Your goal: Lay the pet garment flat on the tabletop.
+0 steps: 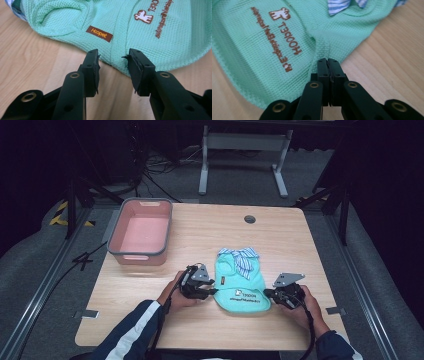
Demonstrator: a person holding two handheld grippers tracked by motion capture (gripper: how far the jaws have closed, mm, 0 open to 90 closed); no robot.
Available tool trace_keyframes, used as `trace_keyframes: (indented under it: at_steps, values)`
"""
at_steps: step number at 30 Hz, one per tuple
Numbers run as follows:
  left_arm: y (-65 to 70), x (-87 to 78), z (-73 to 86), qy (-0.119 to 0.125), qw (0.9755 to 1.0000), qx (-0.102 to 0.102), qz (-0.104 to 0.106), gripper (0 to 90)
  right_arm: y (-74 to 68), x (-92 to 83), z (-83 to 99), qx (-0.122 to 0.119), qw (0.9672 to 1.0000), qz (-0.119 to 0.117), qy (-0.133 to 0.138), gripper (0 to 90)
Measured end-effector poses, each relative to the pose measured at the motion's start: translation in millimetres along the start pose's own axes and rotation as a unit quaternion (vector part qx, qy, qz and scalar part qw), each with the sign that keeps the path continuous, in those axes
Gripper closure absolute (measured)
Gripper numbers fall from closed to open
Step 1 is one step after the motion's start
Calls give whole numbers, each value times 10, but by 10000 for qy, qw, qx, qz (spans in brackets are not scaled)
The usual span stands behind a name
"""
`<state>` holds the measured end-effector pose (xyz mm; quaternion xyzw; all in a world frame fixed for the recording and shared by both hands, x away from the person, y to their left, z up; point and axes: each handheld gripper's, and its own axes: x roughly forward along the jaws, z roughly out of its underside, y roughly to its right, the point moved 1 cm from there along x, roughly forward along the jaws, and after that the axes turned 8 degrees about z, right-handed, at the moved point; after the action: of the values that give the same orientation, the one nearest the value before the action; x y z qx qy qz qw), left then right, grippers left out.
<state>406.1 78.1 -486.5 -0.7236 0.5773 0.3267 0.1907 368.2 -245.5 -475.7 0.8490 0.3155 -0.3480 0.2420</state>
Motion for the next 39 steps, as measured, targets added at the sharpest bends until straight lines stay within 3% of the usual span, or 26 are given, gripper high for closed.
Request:
trace_keyframes:
  at_steps: [3, 6, 9, 14, 17, 20, 24, 28, 34, 39]
  values:
    - [-20, -18, -14, -71, 10000, -2, -61, 585, -17, 33, -46, -157, 9997, 208, 45, 844]
    - [108, -69, -84, -81, 9991, 324, 243, 576, -50, -27, -40, -194, 9997, 54, 147, 843]
    - [247, -111, -164, 72, 9981, 432, 432, 584, -145, -191, -35, -411, 9983, -287, 295, 836]
    - [444, -32, -187, 107, 9975, 262, 645, 576, -338, -279, 7, -630, 9951, -727, 245, 830]
    - [528, 18, -178, 74, 9970, 251, 735, 605, -439, -223, 46, -701, 9945, -772, 58, 827]
    - [602, 69, -162, -38, 9964, 269, 800, 634, -469, -209, 56, -680, 9946, -781, 88, 826]
    - [609, 129, -121, -248, 9964, 307, 757, 642, -456, -209, 77, -629, 9949, -782, 129, 810]
    - [564, 145, -90, -169, 9966, 304, 744, 664, -438, -203, 80, -594, 9954, -740, 139, 774]
    - [483, 153, -87, -73, 9972, 271, 687, 690, -407, -179, 62, -504, 9975, -473, 141, 724]
    - [477, 142, -97, -158, 9972, 367, 630, 647, -377, -183, 68, -412, 9981, -403, 221, 663]
